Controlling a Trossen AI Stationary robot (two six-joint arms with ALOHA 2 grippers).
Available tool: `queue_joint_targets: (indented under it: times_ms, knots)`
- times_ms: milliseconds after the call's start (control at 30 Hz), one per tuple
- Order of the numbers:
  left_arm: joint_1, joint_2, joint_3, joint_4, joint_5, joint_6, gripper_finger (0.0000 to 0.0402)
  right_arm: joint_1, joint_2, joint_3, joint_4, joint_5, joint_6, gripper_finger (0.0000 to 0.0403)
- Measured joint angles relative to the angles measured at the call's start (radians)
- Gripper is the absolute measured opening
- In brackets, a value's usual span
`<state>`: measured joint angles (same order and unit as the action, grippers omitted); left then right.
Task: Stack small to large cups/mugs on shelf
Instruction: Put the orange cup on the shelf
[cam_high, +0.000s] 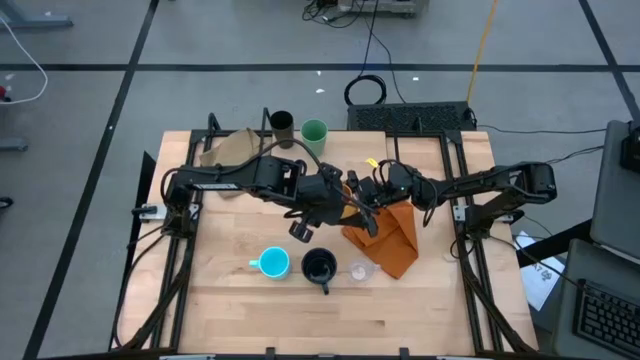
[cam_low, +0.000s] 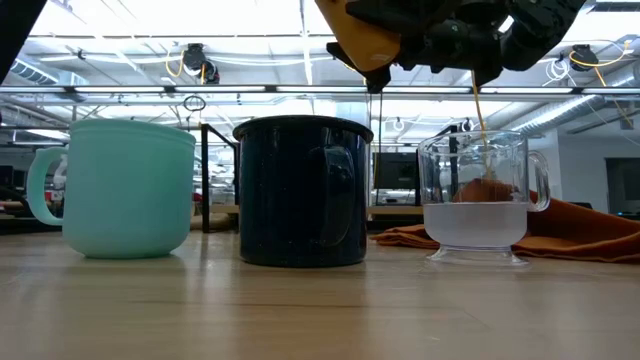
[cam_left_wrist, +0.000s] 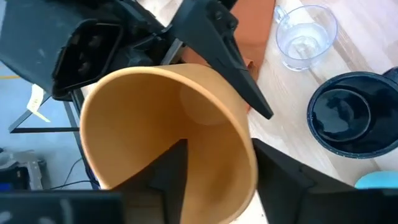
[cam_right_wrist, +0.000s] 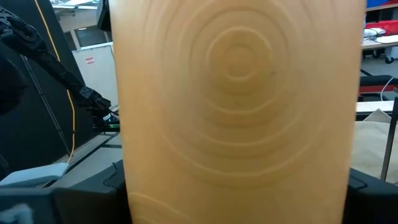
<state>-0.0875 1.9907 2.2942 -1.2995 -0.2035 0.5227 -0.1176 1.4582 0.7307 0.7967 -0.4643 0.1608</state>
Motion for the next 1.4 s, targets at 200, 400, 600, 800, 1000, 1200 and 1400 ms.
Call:
queue_joint_targets:
  times_ms: [200,400,600,800,1000,1200,1400]
  knots:
    - [0.0,0.0,0.001,0.008,-0.035,-0.019,0.0234,0.0,0.0,0.0,0.003,-0.001,-0.002,0.0284]
    - [0.001,-0.012,0.001,0.005,-0.083,-0.049,0.0293,-0.003,0.001,0.0,0.014,0.008,-0.005,0.0284]
    - [0.002,-0.052,0.001,-0.008,-0.079,-0.096,0.031,-0.005,0.0,0.003,0.034,-0.006,-0.002,0.0284]
    - [0.004,-0.095,0.001,-0.054,-0.09,-0.148,0.0297,-0.004,0.0,0.003,0.041,-0.018,-0.006,0.0284]
    - [0.005,-0.164,0.001,-0.12,-0.207,-0.235,0.0292,-0.003,0.001,0.001,0.039,-0.023,-0.008,0.0284]
    - [-0.037,-0.283,0.001,-0.147,-0.303,-0.47,0.0292,-0.004,0.001,0.001,0.045,-0.012,-0.016,0.0284]
    - [-0.183,-0.396,0.001,-0.093,-0.345,-0.576,0.0291,-0.004,0.001,0.001,0.059,-0.012,-0.023,0.0283]
